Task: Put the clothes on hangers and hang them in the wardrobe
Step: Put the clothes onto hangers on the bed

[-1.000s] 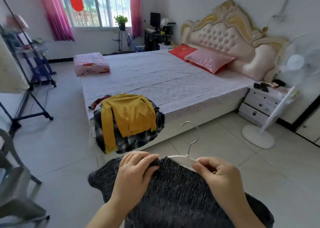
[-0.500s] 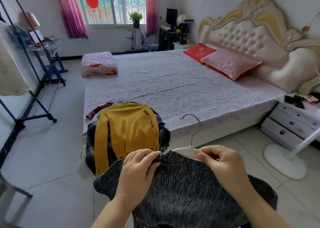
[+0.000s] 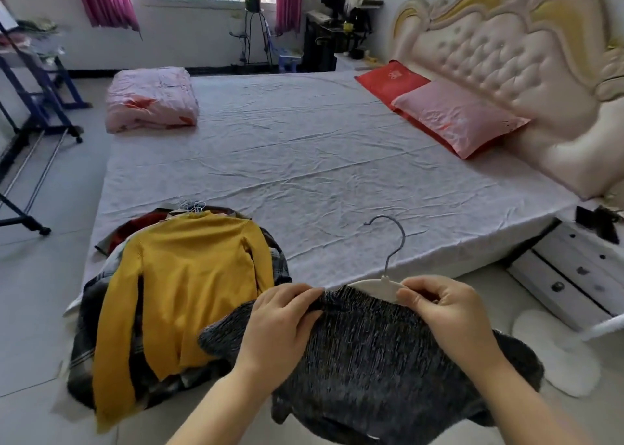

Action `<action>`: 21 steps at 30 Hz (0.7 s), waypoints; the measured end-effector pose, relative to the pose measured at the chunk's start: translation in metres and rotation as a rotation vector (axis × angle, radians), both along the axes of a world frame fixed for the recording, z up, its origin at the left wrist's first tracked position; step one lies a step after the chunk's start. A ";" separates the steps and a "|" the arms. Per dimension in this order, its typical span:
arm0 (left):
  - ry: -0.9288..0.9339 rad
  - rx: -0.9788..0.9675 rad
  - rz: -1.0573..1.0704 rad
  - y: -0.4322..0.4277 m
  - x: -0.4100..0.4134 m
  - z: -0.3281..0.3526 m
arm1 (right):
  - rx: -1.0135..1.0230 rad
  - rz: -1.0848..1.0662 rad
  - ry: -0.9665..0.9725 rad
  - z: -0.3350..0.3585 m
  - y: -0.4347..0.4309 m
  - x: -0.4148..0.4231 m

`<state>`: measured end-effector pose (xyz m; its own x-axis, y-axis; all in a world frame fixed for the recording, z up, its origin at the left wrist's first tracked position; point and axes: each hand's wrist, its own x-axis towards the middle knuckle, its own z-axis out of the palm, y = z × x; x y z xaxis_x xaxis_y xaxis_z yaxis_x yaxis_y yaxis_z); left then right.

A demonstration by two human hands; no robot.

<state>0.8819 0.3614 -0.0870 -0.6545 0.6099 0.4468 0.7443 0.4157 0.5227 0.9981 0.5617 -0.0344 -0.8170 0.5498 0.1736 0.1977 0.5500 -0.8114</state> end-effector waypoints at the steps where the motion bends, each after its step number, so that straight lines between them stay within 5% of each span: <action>1: 0.002 -0.011 0.009 0.017 -0.011 -0.004 | 0.002 0.010 -0.001 -0.004 0.018 -0.013; 11: -0.142 -0.065 0.184 0.166 -0.091 -0.032 | -0.080 0.188 -0.145 -0.041 0.185 -0.138; 21: -0.243 -0.092 0.155 0.234 -0.213 -0.076 | -0.173 0.246 -0.264 -0.087 0.262 -0.274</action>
